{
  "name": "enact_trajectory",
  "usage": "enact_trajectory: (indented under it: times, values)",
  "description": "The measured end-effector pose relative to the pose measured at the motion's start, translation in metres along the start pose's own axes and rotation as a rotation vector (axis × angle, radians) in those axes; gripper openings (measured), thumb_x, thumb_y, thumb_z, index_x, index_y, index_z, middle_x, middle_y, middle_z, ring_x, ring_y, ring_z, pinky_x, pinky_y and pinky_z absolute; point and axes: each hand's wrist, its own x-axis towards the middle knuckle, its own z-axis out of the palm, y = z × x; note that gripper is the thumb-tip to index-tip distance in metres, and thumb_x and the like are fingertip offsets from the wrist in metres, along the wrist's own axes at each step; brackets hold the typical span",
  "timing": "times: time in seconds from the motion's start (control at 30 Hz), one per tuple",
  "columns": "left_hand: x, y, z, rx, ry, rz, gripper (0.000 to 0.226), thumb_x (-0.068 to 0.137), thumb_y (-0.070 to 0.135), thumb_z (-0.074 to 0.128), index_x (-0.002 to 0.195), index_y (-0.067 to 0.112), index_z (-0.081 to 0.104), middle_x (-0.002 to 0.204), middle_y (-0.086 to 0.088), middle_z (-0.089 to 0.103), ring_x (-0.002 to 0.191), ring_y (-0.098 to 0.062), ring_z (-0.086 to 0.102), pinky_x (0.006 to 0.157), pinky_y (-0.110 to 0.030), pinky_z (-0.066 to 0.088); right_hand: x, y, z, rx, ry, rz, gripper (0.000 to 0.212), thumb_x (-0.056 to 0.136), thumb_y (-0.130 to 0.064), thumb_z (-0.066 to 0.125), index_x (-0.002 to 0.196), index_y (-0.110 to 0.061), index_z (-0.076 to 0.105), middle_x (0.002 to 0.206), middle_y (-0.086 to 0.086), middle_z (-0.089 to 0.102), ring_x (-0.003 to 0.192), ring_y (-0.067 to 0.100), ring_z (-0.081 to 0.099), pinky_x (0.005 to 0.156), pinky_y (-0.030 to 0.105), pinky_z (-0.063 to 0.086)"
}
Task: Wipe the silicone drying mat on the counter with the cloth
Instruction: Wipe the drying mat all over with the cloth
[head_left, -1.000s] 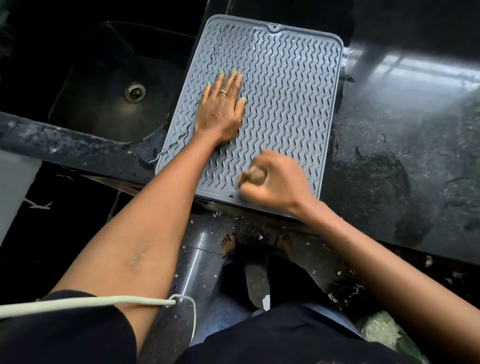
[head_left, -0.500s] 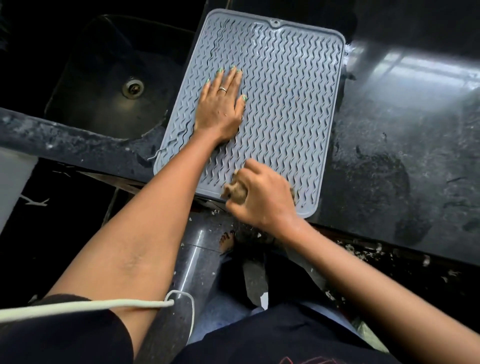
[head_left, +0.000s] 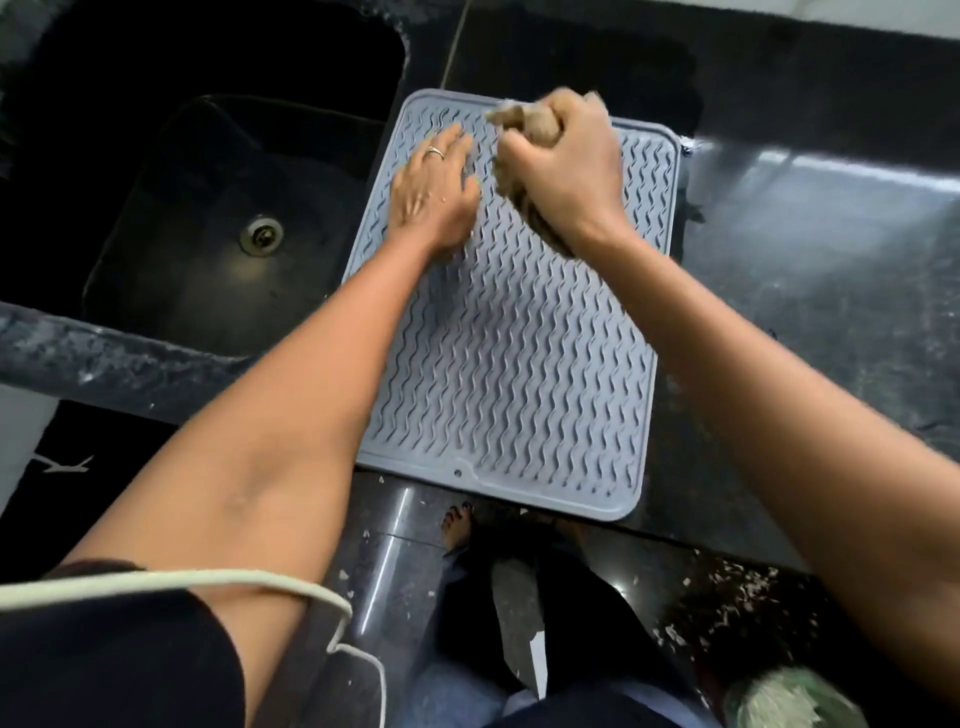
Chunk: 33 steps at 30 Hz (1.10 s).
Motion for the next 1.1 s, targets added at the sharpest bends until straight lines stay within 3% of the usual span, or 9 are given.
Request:
enact_trajectory:
  times: [0.1, 0.17, 0.4, 0.57, 0.7, 0.8, 0.93, 1.0, 1.1]
  values:
    - [0.02, -0.016, 0.003, 0.085, -0.057, 0.029, 0.055, 0.101, 0.035, 0.031, 0.152, 0.019, 0.02, 0.161, -0.001, 0.019, 0.148, -0.022, 0.015, 0.12, -0.042, 0.013, 0.056, 0.02, 0.022, -0.315, -0.023, -0.019, 0.037, 0.081, -0.039, 0.057, 0.114, -0.021, 0.057, 0.123, 0.003, 0.046, 0.112, 0.022, 0.044, 0.094, 0.036, 0.039]
    - [0.025, -0.024, 0.008, 0.104, -0.034, 0.076, 0.055, 0.101, 0.039, 0.026, 0.153, 0.022, 0.017, 0.161, 0.0, 0.017, 0.149, -0.02, 0.013, 0.12, -0.039, 0.009, 0.075, 0.04, 0.035, -0.466, -0.075, -0.005, 0.04, 0.084, -0.039, 0.057, 0.12, -0.023, 0.052, 0.128, 0.003, 0.042, 0.117, 0.024, 0.038, 0.094, 0.039, 0.032]
    - [0.031, -0.033, 0.018, 0.109, 0.023, 0.122, 0.055, 0.1, 0.037, 0.022, 0.153, 0.023, 0.016, 0.161, 0.001, 0.017, 0.149, -0.018, 0.011, 0.12, -0.038, 0.005, 0.094, 0.055, 0.059, -0.591, 0.066, -0.157, 0.029, 0.077, -0.039, 0.057, 0.096, -0.019, 0.062, 0.112, 0.002, 0.051, 0.104, 0.021, 0.045, 0.086, 0.04, 0.038]
    - [0.031, -0.032, 0.017, 0.095, 0.023, 0.114, 0.053, 0.101, 0.028, 0.021, 0.153, 0.02, 0.014, 0.161, 0.002, 0.015, 0.149, -0.017, 0.011, 0.121, -0.037, 0.004, 0.035, 0.05, 0.042, -0.402, -0.116, -0.231, 0.018, 0.076, -0.028, 0.064, 0.082, -0.012, 0.065, 0.098, 0.003, 0.057, 0.087, 0.017, 0.051, 0.077, 0.037, 0.048]
    - [0.032, -0.031, 0.018, 0.061, 0.045, 0.097, 0.052, 0.101, 0.026, 0.024, 0.153, 0.021, 0.018, 0.161, 0.004, 0.017, 0.149, -0.015, 0.012, 0.121, -0.036, 0.004, -0.041, 0.043, 0.032, -0.437, -0.275, -0.371, 0.02, 0.076, -0.029, 0.067, 0.082, -0.009, 0.068, 0.088, 0.003, 0.058, 0.077, 0.016, 0.048, 0.068, 0.03, 0.038]
    - [0.031, -0.03, 0.018, 0.022, 0.064, 0.086, 0.052, 0.101, 0.025, 0.026, 0.152, 0.022, 0.021, 0.16, 0.004, 0.019, 0.149, -0.014, 0.013, 0.12, -0.034, 0.004, -0.04, 0.034, 0.023, -0.369, -0.392, -0.296, 0.017, 0.075, -0.031, 0.064, 0.077, -0.014, 0.067, 0.083, 0.001, 0.056, 0.073, 0.018, 0.051, 0.062, 0.032, 0.043]
    - [0.033, -0.032, 0.017, -0.053, 0.085, 0.073, 0.052, 0.099, 0.023, 0.028, 0.151, 0.02, 0.027, 0.159, 0.001, 0.023, 0.148, -0.014, 0.016, 0.12, -0.033, 0.006, 0.021, 0.023, 0.028, -0.022, -0.037, -0.117, 0.013, 0.075, -0.027, 0.058, 0.063, -0.031, 0.058, 0.089, 0.004, 0.062, 0.084, 0.017, 0.057, 0.069, 0.034, 0.051]
    - [0.033, -0.032, 0.017, -0.073, 0.109, 0.071, 0.052, 0.099, 0.023, 0.028, 0.15, 0.019, 0.029, 0.159, 0.001, 0.025, 0.147, -0.013, 0.018, 0.12, -0.032, 0.006, 0.061, 0.026, 0.041, -0.151, 0.059, -0.092, 0.016, 0.078, -0.032, 0.057, 0.087, -0.026, 0.068, 0.1, 0.002, 0.06, 0.095, 0.016, 0.054, 0.079, 0.037, 0.05]
    - [0.034, -0.033, 0.018, -0.098, 0.123, 0.067, 0.051, 0.099, 0.022, 0.029, 0.149, 0.019, 0.031, 0.158, 0.002, 0.027, 0.147, -0.011, 0.02, 0.12, -0.03, 0.006, 0.092, 0.042, 0.063, -0.515, -0.034, -0.137, 0.03, 0.081, -0.038, 0.054, 0.102, -0.02, 0.065, 0.11, 0.002, 0.055, 0.106, 0.02, 0.048, 0.086, 0.037, 0.043]
